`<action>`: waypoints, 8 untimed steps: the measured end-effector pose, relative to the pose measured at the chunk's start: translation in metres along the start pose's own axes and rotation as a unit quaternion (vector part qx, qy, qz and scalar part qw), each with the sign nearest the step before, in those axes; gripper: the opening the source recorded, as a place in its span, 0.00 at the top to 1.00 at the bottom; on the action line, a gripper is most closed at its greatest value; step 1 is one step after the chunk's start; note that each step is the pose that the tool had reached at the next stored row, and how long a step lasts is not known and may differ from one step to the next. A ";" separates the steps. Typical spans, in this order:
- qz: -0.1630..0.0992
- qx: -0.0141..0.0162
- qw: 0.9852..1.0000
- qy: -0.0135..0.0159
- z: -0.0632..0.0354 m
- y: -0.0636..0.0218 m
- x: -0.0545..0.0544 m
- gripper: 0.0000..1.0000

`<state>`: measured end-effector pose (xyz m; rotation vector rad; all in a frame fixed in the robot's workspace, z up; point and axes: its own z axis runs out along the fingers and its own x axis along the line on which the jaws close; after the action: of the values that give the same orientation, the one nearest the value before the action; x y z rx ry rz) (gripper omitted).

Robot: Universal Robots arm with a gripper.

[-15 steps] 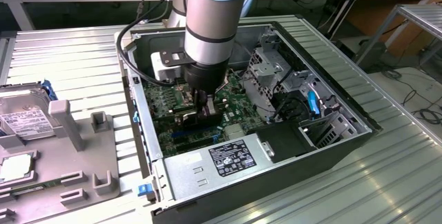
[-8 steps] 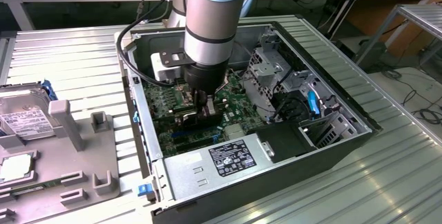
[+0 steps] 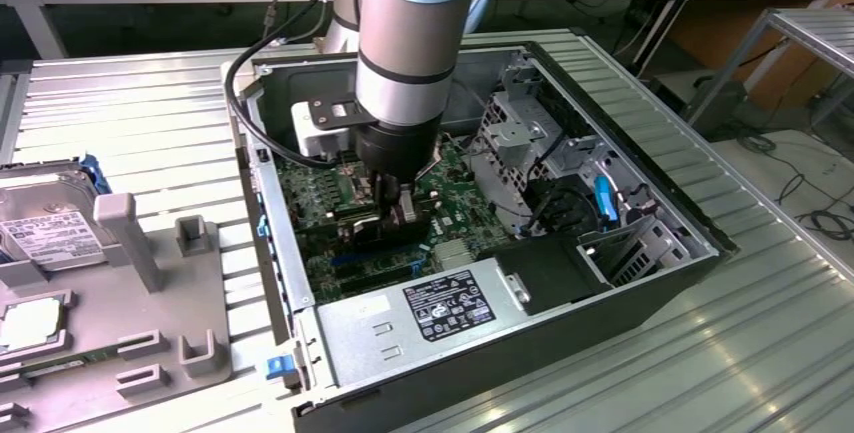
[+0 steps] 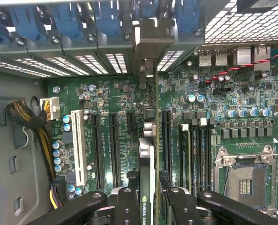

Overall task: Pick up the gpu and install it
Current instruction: 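Insert the gpu into the slot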

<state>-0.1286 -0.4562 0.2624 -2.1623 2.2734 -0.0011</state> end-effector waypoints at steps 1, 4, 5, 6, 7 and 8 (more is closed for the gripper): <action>0.000 0.000 1.000 0.000 0.0000 0.0000 0.000 0.73; 0.000 0.000 1.000 0.000 -0.0007 0.0000 0.000 0.73; 0.000 0.000 1.000 0.000 -0.0021 0.0000 0.000 0.73; 0.000 0.000 1.000 0.000 -0.0035 0.0000 0.000 0.73; 0.000 0.000 1.000 0.000 -0.0034 0.0002 0.000 0.73; -0.002 0.000 1.000 0.000 -0.0035 0.0006 -0.001 0.73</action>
<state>-0.1292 -0.4551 0.2658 -2.1661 2.2698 -0.0012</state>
